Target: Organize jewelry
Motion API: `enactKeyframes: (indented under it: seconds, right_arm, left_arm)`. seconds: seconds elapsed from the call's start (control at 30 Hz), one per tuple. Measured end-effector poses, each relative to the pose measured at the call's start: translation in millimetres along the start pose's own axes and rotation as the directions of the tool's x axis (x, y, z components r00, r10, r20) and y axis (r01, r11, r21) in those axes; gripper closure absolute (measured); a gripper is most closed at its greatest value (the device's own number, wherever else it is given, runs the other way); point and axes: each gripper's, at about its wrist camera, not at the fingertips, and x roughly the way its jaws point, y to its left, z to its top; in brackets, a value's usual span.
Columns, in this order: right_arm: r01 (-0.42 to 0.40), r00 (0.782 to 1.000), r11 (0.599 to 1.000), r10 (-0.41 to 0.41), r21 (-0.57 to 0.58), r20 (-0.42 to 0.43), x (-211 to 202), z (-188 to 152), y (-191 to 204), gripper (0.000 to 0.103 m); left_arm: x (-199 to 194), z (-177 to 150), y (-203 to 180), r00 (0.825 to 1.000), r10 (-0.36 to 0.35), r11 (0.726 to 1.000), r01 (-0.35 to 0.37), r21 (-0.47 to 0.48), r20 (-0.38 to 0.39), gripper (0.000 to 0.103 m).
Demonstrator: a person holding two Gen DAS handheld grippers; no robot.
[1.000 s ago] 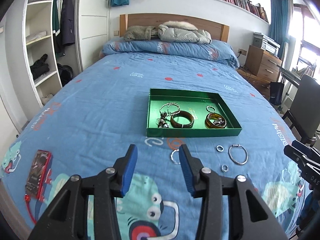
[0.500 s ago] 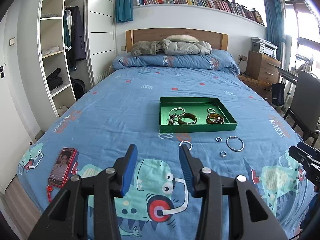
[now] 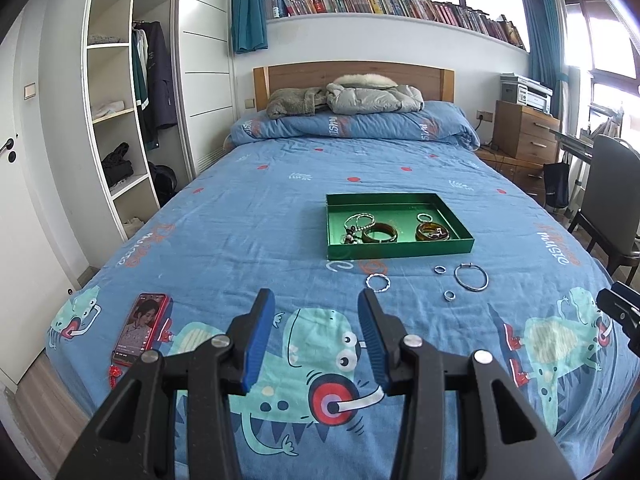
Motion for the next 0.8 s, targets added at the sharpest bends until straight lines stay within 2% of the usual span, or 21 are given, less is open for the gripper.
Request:
enactKeyframes:
  seconds: [0.33, 0.53, 0.8]
  right_arm:
    - [0.044, 0.999, 0.998, -0.044, 0.036, -0.005, -2.6, -12.1, -22.1, 0.048]
    - [0.072, 0.997, 0.995, -0.072, 0.068, -0.003, -0.7, -15.9, -39.1, 0.048]
    - [0.082, 0.996, 0.989, -0.084, 0.12, 0.008, 2.0, -16.4, -61.0, 0.048]
  left_arm:
    - [13.9, -17.4, 22.5, 1.0, 0.013, 1.0, -0.014, -0.025, -0.012, 0.062]
    - [32.1, -23.9, 44.9, 0.995, 0.049, 0.999, -0.05, -0.009, -0.09, 0.062]
    - [34.5, -19.2, 51.1, 0.994, 0.065, 0.998, -0.065, 0.001, -0.085, 0.062]
